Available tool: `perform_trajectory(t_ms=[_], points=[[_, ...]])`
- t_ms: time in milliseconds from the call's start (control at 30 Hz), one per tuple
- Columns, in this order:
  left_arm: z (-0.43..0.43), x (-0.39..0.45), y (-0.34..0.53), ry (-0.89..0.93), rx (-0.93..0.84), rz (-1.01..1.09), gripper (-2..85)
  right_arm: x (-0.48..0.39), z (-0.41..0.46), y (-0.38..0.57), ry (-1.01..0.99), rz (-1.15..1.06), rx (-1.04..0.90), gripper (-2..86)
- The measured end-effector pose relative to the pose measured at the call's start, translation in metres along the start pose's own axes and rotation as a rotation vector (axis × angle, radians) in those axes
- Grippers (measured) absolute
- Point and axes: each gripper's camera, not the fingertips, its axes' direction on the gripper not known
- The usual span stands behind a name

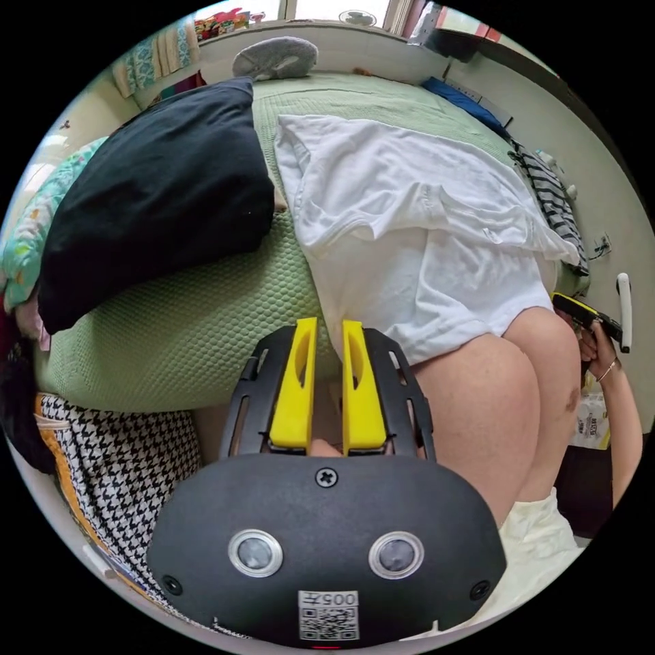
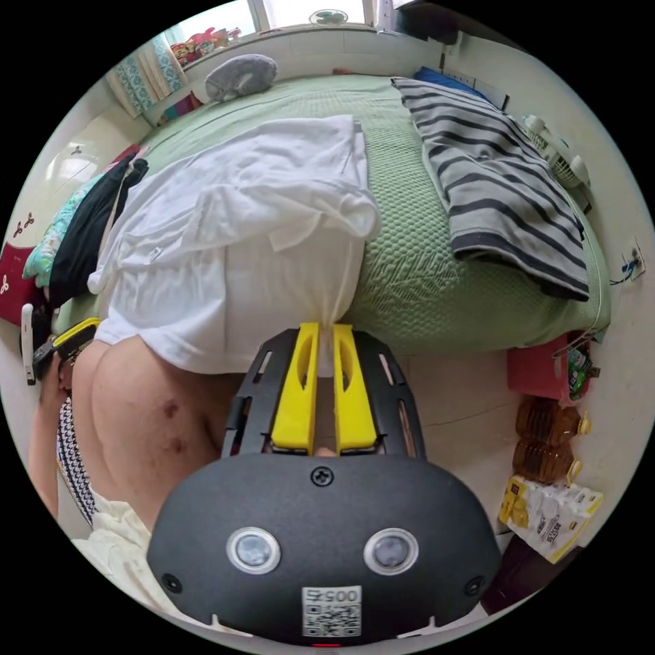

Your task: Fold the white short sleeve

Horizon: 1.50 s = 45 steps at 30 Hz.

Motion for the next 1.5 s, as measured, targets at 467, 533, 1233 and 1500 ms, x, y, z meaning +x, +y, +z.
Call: perform_trajectory(t_ms=[467, 533, 1233, 1500], points=[[-0.107, -0.036, -0.014, 0.151, 0.131, 0.076, 0.1, 0.027, -0.144, -0.015, -0.089, -0.079, 0.176, -1.7], [-0.119, -0.041, -0.018, 0.161, 0.133, 0.077, 0.1, 0.029, -0.159, -0.018, -0.090, -0.090, 0.184, -1.6], [-0.037, -0.046, -0.138, 0.138, 0.128, 0.028, 10.3, 0.040, -0.075, -0.131, -0.061, -0.072, 0.157, 10.9], [0.052, -0.036, -0.240, 0.109, -0.028, -0.060, 9.2, 0.042, -0.002, -0.226, -0.106, 0.037, 0.017, 9.9]])
